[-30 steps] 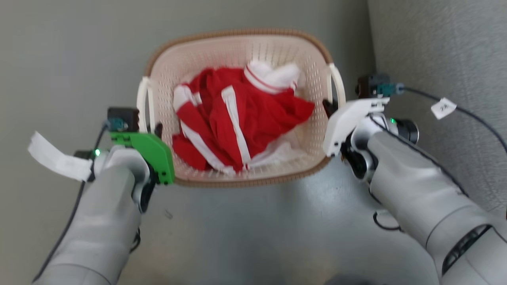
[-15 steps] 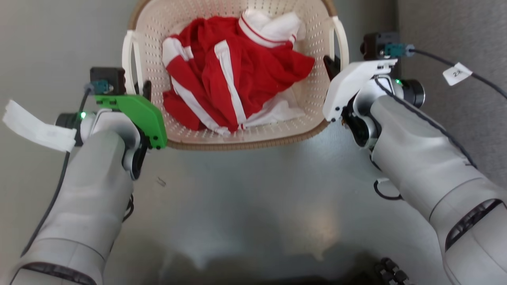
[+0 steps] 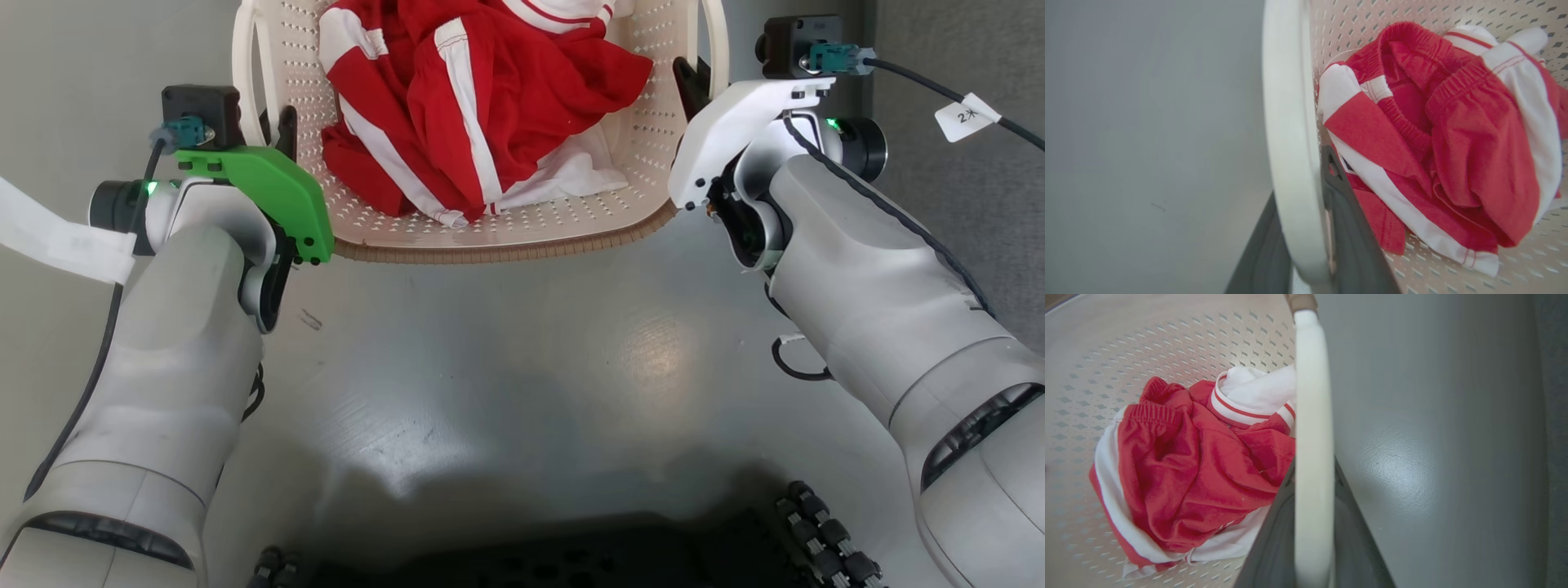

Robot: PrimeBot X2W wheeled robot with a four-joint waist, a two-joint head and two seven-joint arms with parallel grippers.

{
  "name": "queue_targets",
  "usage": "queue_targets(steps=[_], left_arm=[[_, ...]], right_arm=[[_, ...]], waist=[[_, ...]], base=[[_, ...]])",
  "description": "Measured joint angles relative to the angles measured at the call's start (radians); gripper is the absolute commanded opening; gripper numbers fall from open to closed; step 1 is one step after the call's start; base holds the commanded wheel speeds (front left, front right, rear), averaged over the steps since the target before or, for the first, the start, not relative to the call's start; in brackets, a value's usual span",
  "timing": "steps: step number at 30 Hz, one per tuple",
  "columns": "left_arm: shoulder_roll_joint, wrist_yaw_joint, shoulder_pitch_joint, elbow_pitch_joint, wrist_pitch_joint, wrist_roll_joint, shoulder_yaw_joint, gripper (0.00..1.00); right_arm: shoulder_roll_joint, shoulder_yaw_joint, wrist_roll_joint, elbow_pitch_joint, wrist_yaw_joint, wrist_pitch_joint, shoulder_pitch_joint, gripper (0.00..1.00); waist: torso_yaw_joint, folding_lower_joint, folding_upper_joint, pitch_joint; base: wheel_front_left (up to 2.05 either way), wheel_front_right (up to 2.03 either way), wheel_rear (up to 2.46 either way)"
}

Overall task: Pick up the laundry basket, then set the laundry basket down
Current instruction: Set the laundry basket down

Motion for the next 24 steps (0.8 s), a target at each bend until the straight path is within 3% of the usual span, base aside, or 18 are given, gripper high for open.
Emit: queue_targets(steps=[24], left_arm=[[-0.017, -0.01, -0.027, 0.045, -0.042, 0.0, -0.005, 0.0]], right_arm=[[0.002, 0.017, 0.004, 0.021, 0.009, -0.024, -0.019, 0.0]], waist=[[0.005, 0.0, 0.0, 0.073]], base=[[0.0, 0.0, 0.0]])
